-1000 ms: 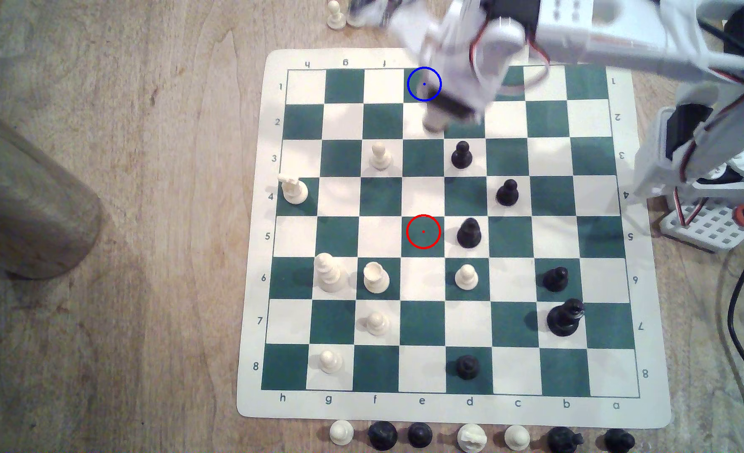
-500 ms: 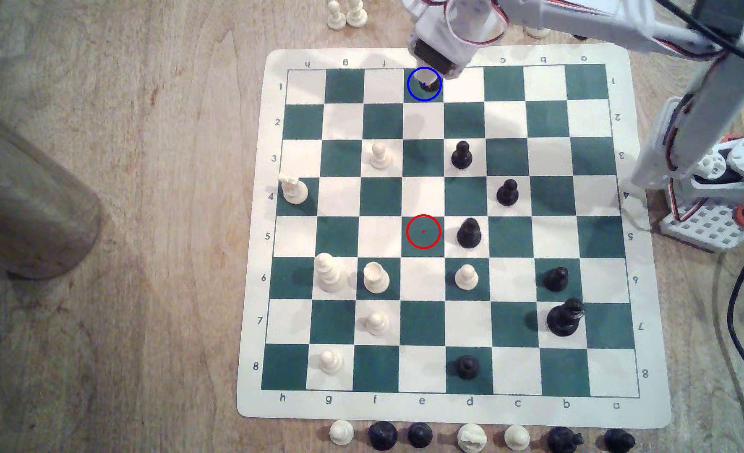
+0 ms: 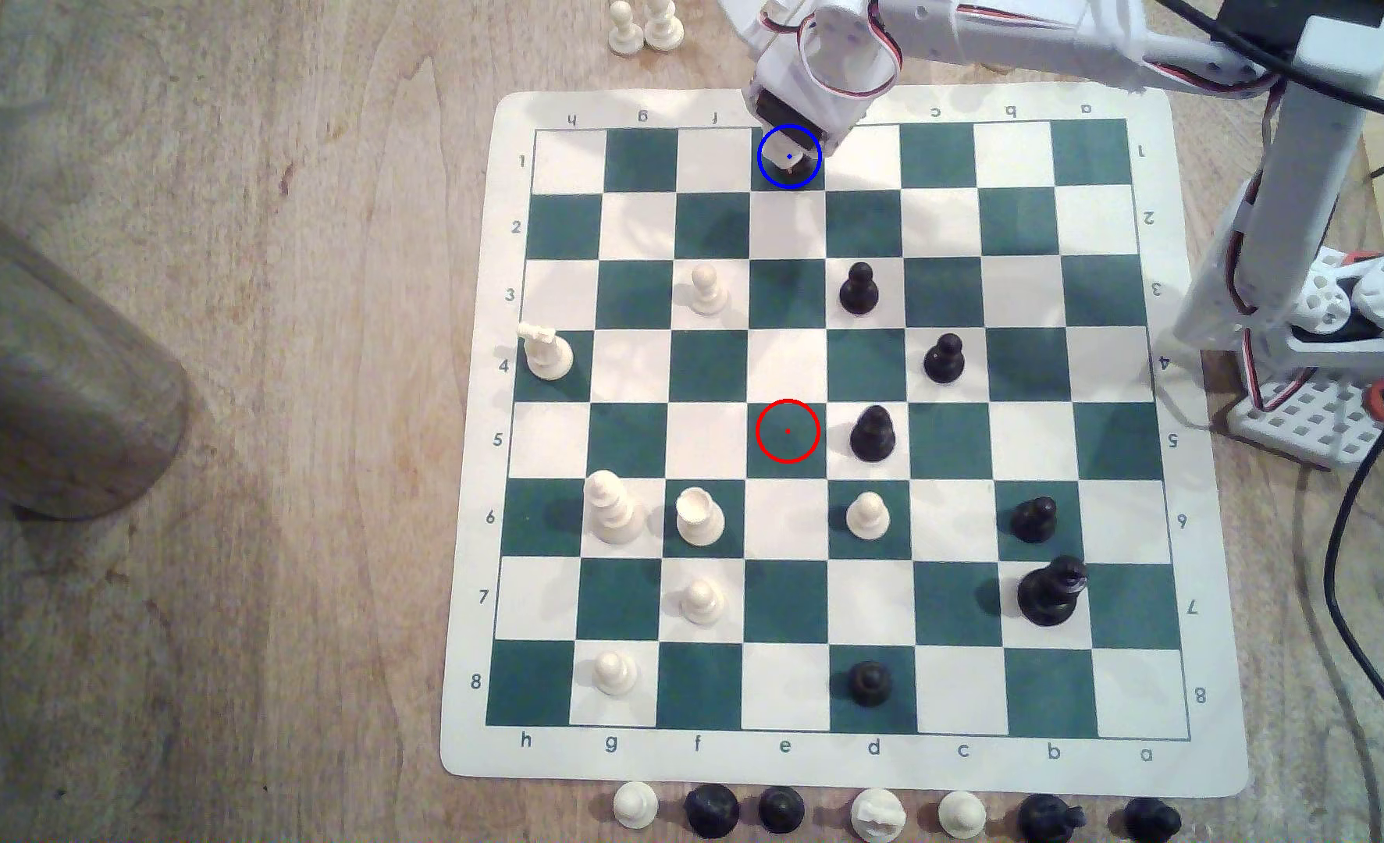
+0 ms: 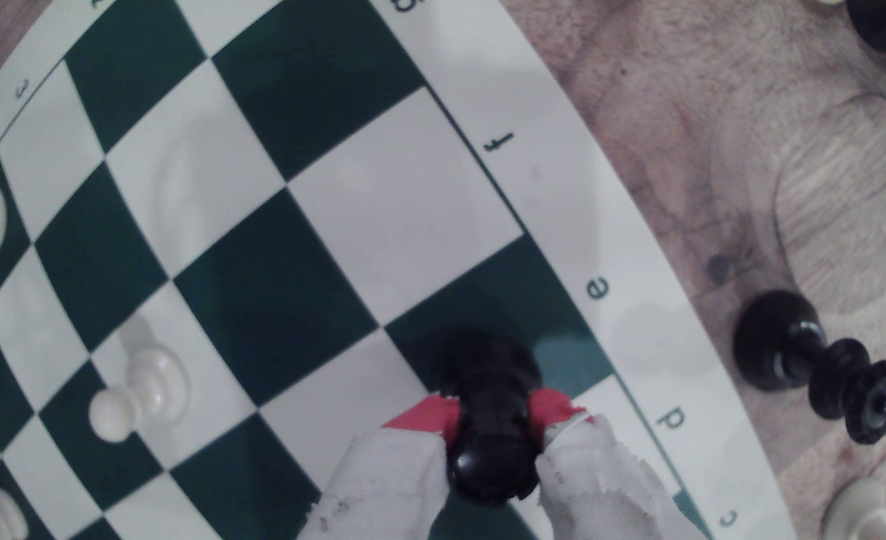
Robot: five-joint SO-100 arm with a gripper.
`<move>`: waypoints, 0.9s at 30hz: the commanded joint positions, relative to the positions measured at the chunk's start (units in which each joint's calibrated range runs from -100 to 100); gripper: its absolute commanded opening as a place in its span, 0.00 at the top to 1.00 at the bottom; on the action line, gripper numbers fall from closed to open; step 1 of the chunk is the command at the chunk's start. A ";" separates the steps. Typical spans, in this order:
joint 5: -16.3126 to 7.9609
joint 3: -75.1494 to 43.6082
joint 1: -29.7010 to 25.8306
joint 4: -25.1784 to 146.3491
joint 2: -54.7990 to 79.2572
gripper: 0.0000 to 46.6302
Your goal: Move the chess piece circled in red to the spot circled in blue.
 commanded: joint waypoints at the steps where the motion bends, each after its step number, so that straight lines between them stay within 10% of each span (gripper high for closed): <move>1: 0.29 -3.63 0.37 -1.30 -0.98 0.99; 13: 0.73 -3.26 0.91 -1.88 1.06 0.99; 20: 1.22 -0.36 1.38 -4.09 0.80 0.53; 27: 1.86 9.52 1.30 -10.89 -6.58 0.45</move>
